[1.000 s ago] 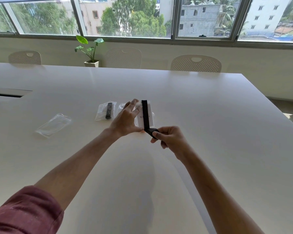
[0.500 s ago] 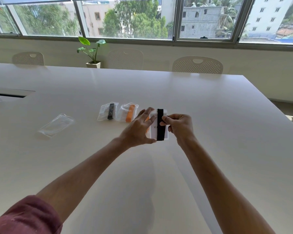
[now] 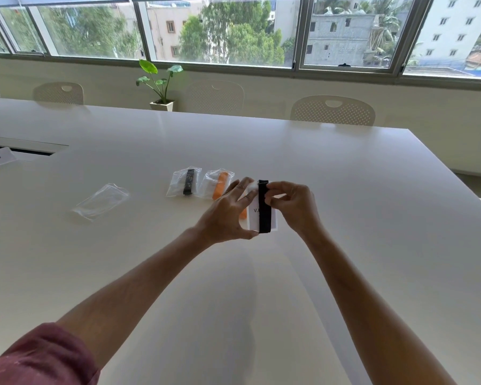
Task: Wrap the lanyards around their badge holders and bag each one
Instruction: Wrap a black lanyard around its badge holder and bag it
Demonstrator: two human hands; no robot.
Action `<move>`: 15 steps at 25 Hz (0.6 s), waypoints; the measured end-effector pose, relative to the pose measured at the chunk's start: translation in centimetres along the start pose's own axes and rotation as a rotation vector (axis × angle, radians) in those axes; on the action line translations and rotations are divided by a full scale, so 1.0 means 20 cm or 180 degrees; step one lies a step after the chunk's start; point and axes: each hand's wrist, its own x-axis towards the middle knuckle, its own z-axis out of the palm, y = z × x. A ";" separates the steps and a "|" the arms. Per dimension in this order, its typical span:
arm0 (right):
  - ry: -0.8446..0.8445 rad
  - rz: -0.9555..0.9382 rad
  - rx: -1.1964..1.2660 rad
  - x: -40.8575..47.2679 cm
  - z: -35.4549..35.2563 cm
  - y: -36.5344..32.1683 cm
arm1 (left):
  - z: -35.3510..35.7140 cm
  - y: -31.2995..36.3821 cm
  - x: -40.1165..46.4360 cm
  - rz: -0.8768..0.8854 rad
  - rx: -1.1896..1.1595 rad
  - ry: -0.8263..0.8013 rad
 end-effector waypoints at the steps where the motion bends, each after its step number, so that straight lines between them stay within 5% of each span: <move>1: 0.0016 -0.0065 -0.0151 0.01 -0.01 -0.01 | 0.00 0.00 -0.01 0.0025 -0.0007 0.0033; 9: -0.0093 -0.0847 -0.0814 0.04 -0.01 -0.02 | -0.01 0.04 -0.04 0.0126 -0.0022 0.0105; 15: -0.0069 -0.0513 -0.0677 0.03 0.04 -0.04 | -0.02 0.03 -0.08 0.0192 0.0154 0.0150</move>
